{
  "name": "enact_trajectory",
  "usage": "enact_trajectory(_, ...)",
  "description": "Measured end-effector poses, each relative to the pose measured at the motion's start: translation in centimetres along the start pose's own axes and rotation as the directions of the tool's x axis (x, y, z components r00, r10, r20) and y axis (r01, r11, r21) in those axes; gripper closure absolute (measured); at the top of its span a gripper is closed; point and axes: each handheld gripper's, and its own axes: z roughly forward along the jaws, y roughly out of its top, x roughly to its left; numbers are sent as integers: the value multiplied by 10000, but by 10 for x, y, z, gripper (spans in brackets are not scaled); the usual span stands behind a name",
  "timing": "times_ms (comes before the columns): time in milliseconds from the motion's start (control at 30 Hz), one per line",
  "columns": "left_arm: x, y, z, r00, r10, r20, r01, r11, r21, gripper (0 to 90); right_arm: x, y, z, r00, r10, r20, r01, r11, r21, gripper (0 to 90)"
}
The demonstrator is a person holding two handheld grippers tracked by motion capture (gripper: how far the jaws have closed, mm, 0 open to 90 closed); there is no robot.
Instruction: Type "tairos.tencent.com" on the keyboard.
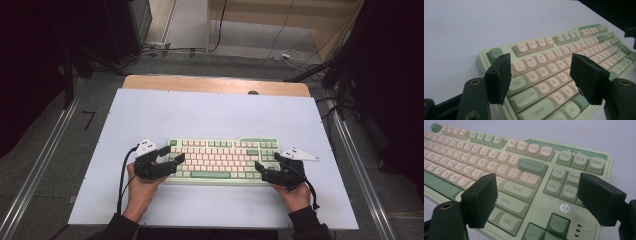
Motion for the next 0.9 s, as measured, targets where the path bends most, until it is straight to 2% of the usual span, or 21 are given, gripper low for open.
enact_trajectory(133, 14, -2, -8, 9982, -394, -455, 379, 9987, -338, 306, 2, 0, 0, 10000, -8, -36, 8, 10000, 18, 151)
enact_trajectory(233, 23, -4, -12, 9937, -464, -1019, 410, 9977, -549, 310, 4, 1, 3, 9999, -22, -109, 23, 10000, 26, 152)
enact_trajectory(333, 31, -5, -12, 9893, -587, -1333, 511, 9969, -599, 317, 8, 3, 6, 9997, -88, -218, 90, 9999, 73, 152)
enact_trajectory(533, 32, -5, -11, 9878, -559, -1453, 468, 9967, -656, 317, 20, 8, 16, 9986, -273, -462, 278, 9996, 95, 157)
enact_trajectory(633, 31, -5, -10, 9883, -546, -1426, 457, 9968, -653, 317, 26, 10, 22, 9980, -399, -483, 403, 9992, 59, 202)
enact_trajectory(767, 30, -6, -10, 9889, -529, -1386, 442, 9969, -652, 318, 35, 14, 28, 9963, -577, -639, 576, 9983, -37, 301)
enact_trajectory(900, 29, -6, -8, 9903, -503, -1293, 424, 9971, -634, 326, 46, 18, 37, 9916, -877, -947, 882, 9961, 9, 452)
